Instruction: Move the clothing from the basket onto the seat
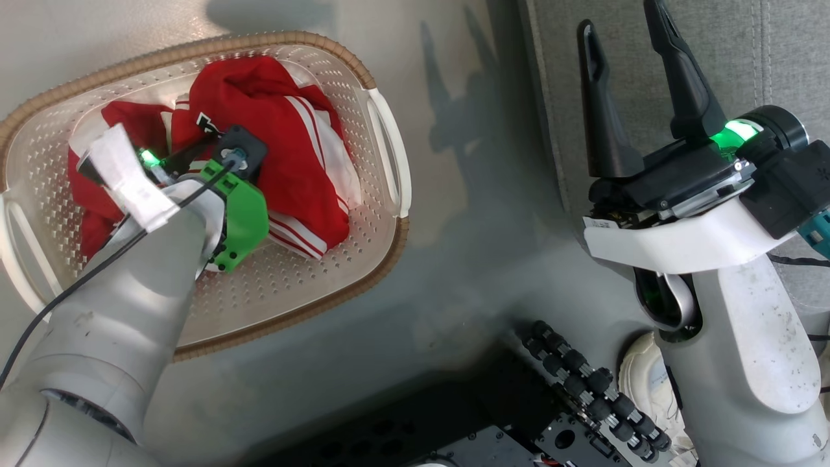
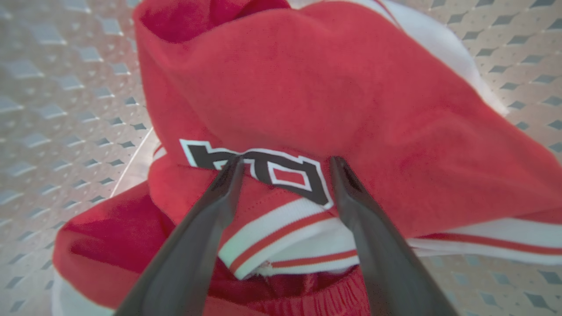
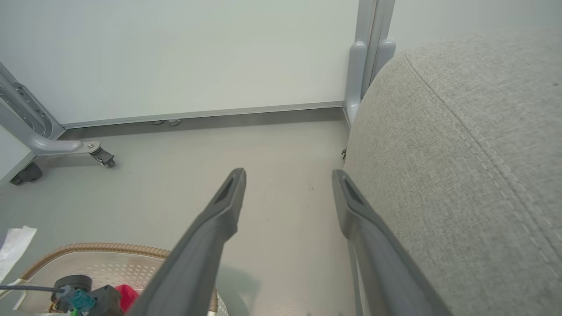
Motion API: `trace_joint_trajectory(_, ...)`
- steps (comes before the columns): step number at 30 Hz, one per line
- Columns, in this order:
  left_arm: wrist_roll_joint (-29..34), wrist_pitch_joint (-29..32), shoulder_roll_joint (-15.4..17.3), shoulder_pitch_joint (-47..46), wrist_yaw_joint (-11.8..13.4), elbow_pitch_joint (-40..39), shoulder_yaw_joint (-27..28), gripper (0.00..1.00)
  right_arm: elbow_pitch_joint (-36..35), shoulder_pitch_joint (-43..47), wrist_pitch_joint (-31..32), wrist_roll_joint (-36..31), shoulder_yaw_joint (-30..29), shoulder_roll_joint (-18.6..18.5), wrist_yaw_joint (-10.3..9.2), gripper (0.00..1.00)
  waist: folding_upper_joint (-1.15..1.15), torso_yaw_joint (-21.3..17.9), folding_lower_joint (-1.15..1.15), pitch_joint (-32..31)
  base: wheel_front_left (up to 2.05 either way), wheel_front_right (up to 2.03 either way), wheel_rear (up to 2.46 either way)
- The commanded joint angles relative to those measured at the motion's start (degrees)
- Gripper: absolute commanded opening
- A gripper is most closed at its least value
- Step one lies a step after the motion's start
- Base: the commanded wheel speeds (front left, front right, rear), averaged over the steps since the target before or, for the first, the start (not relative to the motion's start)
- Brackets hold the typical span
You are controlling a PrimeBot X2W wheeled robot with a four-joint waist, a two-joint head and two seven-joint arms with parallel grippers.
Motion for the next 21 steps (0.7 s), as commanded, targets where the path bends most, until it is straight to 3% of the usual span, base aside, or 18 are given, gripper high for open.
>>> trace_joint_trajectory(1, 1.11, 1.1, -0.14, -0.97, 0.28, 0.34, -0.94, 1.0, -0.22, -0.45, -0.26, -0.39, -0.11, -0.12, -0.02, 1.0, 0.0, 0.26, -0.01, 0.16, 0.0, 0.0, 0.0)
trace_joint_trajectory(13, 5.33, 9.04, -1.86, -1.13, 0.68, 0.69, -7.1, 1.0, -1.18, 0.12, -0.26, -1.27, -0.2, -0.12, -0.02, 1.0, 0.0, 1.03, -0.01, 0.92, 0.0, 0.0, 0.0)
trace_joint_trajectory(15, 5.44, 9.83, -2.22, -0.76, 0.85, 0.69, -7.53, 0.0, -1.25, 0.36, -0.26, -1.62, -0.16, -0.12, -0.02, 1.0, 0.0, 1.26, -0.01, 0.78, 0.0, 0.0, 0.0)
trace_joint_trajectory(21, 6.02, 11.28, -3.73, -0.3, 1.83, 0.71, -8.88, 0.0, -1.56, 1.04, -0.26, -2.46, -0.47, -0.12, -0.02, 1.0, 0.0, 2.04, -0.01, 0.47, 0.0, 0.0, 0.0)
